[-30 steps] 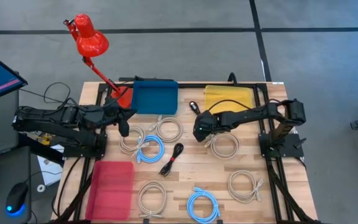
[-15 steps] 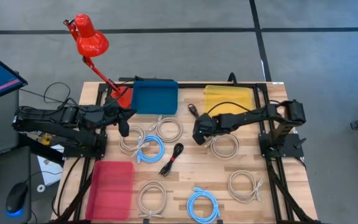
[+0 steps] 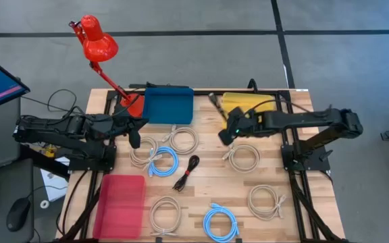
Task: Pick & Place USB Port
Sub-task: Put the black charger cable into the yellow bin
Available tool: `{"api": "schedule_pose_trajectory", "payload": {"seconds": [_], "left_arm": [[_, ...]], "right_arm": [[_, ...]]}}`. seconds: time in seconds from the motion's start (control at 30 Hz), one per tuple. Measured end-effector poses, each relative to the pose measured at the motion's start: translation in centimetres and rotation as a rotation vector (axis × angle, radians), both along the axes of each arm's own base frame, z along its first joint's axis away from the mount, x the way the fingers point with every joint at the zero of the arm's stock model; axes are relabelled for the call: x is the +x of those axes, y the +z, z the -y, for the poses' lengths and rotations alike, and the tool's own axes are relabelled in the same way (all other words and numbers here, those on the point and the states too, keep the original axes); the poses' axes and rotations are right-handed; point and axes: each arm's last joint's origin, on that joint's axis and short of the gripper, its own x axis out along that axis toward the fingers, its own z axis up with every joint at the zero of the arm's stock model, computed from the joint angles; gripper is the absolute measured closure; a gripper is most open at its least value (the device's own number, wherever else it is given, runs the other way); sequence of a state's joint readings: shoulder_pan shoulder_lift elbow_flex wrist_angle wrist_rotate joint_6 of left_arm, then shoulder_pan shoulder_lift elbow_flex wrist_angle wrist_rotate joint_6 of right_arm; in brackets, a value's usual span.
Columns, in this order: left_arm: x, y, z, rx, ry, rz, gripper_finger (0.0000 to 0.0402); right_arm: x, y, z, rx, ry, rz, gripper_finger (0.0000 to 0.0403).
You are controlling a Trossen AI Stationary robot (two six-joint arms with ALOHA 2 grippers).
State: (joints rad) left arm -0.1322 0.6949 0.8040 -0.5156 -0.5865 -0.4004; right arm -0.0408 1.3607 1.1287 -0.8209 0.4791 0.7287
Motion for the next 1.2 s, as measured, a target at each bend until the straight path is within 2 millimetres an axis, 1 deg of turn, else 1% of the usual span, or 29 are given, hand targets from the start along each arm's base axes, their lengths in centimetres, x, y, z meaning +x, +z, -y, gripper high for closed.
{"api": "schedule_pose_trajectory", "payload": {"seconds": [0.07,0.17,0.27,0.37,0.5,0.73,0.87,1.03,1.2], "left_arm": [[0.0,0.0,0.0,0.000,0.000,0.000,0.0390],[0.0,0.0,0.0,0.000,0.000,0.000,0.0390],[0.0,0.0,0.0,0.000,0.000,0.000,0.0390],[0.0,0.0,0.0,0.000,0.000,0.000,0.0390],[0.0,0.0,0.0,0.000,0.000,0.000,0.0390],[0.0,0.0,0.0,0.000,0.000,0.000,0.0390],[0.0,0.0,0.0,0.000,0.000,0.000,0.0390],[0.0,0.0,0.0,0.000,0.000,0.000,0.0390],[0.0,0.0,0.0,0.000,0.000,0.000,0.0390]], "right_arm": [[-1.2,1.0,0.6,-0.022,-0.032,-0.028,0.0401],[-3.1,1.8,1.6,-0.025,-0.067,-0.077,0.0401],[-4.6,2.1,2.5,-0.021,-0.104,-0.144,0.0402],[-5.6,1.7,3.4,-0.031,-0.109,-0.198,0.0402],[-6.0,0.2,4.4,-0.019,-0.106,-0.239,0.0402],[-7.2,-4.4,5.8,0.106,-0.083,-0.307,0.0403],[-8.0,-6.6,6.6,0.124,-0.095,-0.338,0.0403],[-8.9,-8.2,7.6,0.124,-0.127,-0.347,0.0403],[-9.4,-8.8,8.7,0.105,-0.143,-0.335,0.0403]]}}
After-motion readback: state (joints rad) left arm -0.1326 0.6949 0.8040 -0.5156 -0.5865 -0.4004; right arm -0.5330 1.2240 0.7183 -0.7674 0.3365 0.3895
